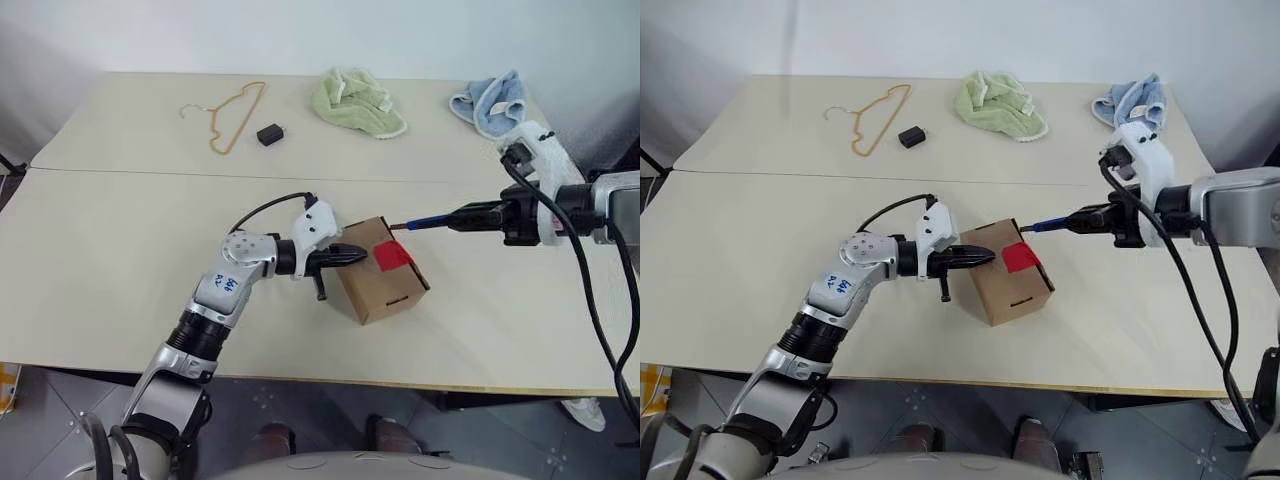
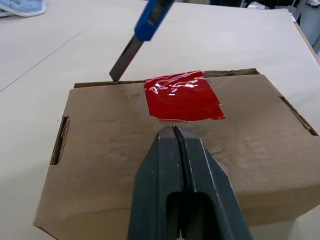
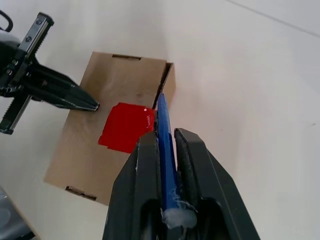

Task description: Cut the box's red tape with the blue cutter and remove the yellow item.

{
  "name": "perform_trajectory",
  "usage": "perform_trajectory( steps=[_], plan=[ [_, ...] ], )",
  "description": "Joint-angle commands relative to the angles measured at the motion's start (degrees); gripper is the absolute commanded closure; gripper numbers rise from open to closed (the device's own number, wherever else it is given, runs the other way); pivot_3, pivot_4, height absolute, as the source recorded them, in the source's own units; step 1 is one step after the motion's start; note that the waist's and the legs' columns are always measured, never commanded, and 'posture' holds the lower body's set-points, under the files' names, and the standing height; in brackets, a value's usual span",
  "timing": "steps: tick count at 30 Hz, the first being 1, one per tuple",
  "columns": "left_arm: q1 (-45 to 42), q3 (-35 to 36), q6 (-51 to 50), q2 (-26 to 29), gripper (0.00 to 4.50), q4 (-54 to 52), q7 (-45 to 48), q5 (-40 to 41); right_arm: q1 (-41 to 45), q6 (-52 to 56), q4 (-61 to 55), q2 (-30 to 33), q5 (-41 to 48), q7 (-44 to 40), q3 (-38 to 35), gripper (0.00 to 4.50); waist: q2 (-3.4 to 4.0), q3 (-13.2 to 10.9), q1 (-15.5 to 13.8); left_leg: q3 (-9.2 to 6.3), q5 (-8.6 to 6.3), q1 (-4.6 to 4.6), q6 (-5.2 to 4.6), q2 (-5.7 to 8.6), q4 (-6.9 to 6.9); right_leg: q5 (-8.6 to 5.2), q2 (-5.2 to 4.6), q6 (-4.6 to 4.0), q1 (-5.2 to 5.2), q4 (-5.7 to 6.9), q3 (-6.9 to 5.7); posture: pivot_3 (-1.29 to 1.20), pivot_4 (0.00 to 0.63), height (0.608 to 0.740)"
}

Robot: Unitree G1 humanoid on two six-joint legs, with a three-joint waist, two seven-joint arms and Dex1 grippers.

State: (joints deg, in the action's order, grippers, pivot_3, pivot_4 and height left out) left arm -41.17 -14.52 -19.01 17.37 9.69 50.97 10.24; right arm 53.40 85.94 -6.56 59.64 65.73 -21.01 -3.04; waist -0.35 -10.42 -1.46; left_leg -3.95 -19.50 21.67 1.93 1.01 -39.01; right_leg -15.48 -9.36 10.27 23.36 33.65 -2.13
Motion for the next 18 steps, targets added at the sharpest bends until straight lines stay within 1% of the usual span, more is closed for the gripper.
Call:
perform_trajectory(
  steps=[1, 9, 18],
  plan=[
    [0.7, -1.1, -1.2, -0.1, 4.5, -0.5, 0.0, -1.0, 2.7, -1.5, 0.6, -0.2, -3.6, -2.2, -1.4, 4.35, 0.0, 0.0, 0.0, 0.0, 0.0, 0.0, 0.0, 0.0, 0.0, 0.0, 0.0, 0.0, 0.0, 0.0, 0.0, 0.0, 0.15, 0.74],
    [0.7, -1.2, -2.1, -0.3, 4.5, -1.0, -0.1, -0.9, 1.6, -1.1, -0.1, -3.6, -8.0, -4.7, -1.4, 4.35, 0.0, 0.0, 0.1, 0.0, 0.0, 0.0, 0.0, 0.0, -0.01, 0.0, 0.0, 0.0, 0.01, 0.04, 0.0, 0.0, 0.15, 0.74],
    [1.0, -1.1, -2.8, 0.2, 4.5, -1.6, 0.0, -1.0, -1.0, 0.8, -1.8, -5.8, -10.0, -5.9, -2.7, 4.35, 0.01, 0.0, 0.1, 0.0, 0.0, 0.0, 0.01, 0.01, -0.02, 0.0, -0.01, 0.0, 0.01, 0.06, 0.0, 0.0, 0.15, 0.74]
  ],
)
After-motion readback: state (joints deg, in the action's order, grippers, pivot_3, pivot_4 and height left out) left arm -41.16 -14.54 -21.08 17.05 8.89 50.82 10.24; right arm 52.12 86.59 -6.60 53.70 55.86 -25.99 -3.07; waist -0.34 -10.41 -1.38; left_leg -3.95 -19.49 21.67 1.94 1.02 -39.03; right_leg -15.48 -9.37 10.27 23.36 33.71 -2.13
